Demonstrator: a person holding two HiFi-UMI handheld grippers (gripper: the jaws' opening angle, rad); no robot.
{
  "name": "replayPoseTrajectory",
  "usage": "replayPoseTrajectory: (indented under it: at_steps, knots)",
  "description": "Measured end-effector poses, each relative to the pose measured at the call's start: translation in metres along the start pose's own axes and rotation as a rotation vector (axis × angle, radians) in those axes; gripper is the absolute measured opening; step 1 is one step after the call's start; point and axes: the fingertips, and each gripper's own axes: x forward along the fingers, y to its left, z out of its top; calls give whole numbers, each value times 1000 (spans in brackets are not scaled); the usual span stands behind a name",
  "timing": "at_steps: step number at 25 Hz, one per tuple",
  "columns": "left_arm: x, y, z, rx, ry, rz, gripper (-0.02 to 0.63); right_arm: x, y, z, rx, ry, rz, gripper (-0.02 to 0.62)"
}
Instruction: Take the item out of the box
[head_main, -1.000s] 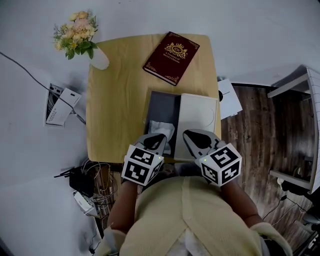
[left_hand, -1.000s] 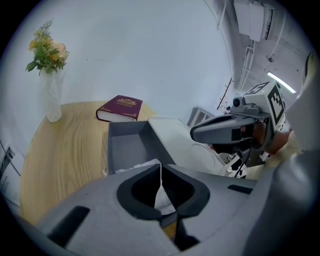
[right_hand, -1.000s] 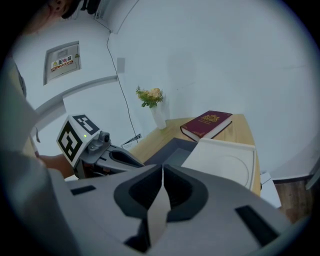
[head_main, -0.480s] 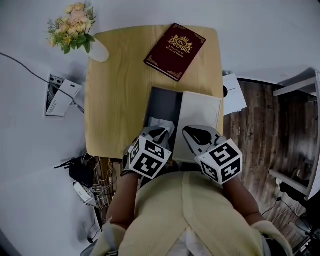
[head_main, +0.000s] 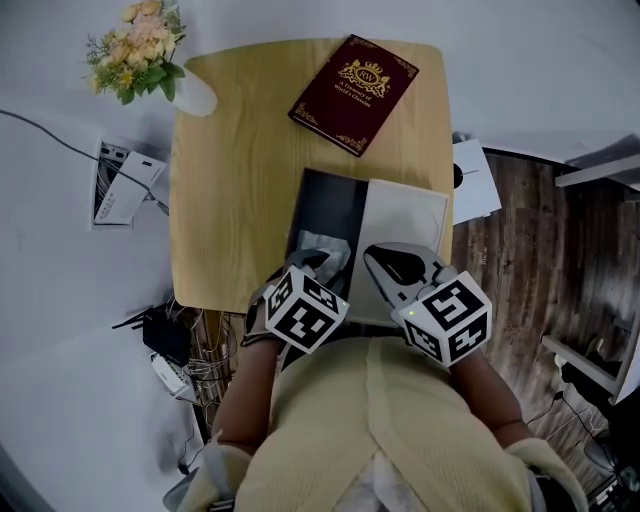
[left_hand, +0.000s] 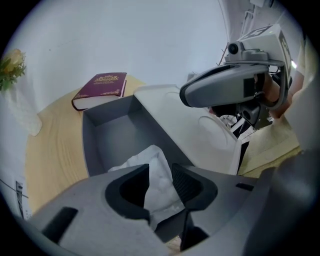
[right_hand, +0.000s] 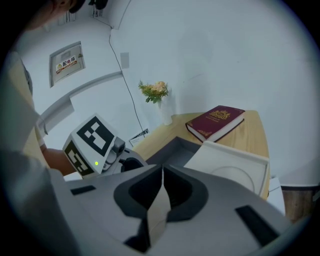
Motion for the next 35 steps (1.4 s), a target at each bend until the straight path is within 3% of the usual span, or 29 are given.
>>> replayPoseTrajectory:
  at_steps: [6,12,24,35]
  knots:
    - [7,-5,-5,-3,39,-35,158,2,-2,0,6,9,14,31]
    - [13,-3,-6,19,64,5,173,4,-4,0,18,10,25,31]
    - [20,4,-7,-29,144,53,161,9,-4,3,16,13,46,31]
    - [23,6,-11,-67,232,42,133,11,-8,4,24,10,40,31]
